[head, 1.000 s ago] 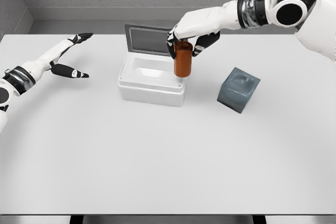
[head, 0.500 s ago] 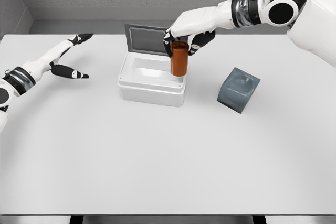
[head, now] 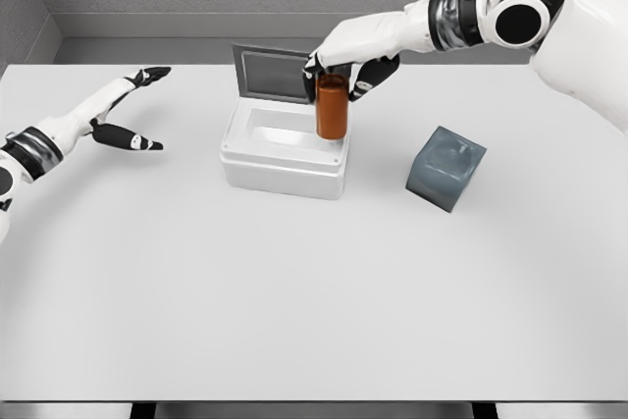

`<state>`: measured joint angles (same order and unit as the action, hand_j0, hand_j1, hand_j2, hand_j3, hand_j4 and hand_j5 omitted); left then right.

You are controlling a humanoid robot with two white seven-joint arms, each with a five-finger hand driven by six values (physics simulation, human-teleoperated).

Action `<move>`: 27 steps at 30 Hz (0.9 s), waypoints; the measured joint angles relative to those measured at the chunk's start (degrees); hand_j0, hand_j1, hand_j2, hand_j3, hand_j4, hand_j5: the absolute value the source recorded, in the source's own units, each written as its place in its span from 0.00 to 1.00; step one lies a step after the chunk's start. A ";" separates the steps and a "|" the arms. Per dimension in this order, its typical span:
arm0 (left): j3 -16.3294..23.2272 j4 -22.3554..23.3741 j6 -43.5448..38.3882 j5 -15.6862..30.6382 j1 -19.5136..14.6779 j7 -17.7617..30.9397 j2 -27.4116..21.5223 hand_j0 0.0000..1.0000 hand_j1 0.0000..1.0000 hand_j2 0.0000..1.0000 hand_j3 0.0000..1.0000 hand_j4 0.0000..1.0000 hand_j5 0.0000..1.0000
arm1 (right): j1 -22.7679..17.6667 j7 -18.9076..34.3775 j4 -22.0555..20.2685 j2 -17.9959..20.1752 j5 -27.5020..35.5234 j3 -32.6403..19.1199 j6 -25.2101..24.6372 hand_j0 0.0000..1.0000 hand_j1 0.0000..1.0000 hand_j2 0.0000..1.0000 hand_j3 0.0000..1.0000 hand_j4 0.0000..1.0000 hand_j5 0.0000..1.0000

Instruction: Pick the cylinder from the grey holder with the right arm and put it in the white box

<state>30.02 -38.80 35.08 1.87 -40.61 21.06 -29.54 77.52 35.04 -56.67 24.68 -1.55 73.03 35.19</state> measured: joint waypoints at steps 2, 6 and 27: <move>-0.01 0.00 0.00 0.00 0.00 -0.01 -0.02 1.00 1.00 1.00 1.00 1.00 1.00 | 0.00 0.02 0.16 -0.05 0.18 -0.09 0.02 0.68 0.68 0.68 0.68 0.68 0.68; -0.01 0.00 0.00 0.00 0.00 0.00 -0.04 1.00 1.00 1.00 1.00 1.00 1.00 | -0.18 0.00 0.33 -0.05 0.51 -0.25 -0.04 0.74 0.74 0.74 0.74 0.74 0.74; 0.13 0.01 0.00 0.02 0.26 -0.11 -0.23 1.00 1.00 1.00 1.00 1.00 1.00 | -0.26 -0.02 -2.83 1.05 -1.69 -1.73 -0.03 1.00 1.00 1.00 1.00 1.00 1.00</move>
<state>30.15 -38.79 35.08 1.89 -40.34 20.95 -29.77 77.26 35.03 -59.50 25.72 -3.24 71.30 35.16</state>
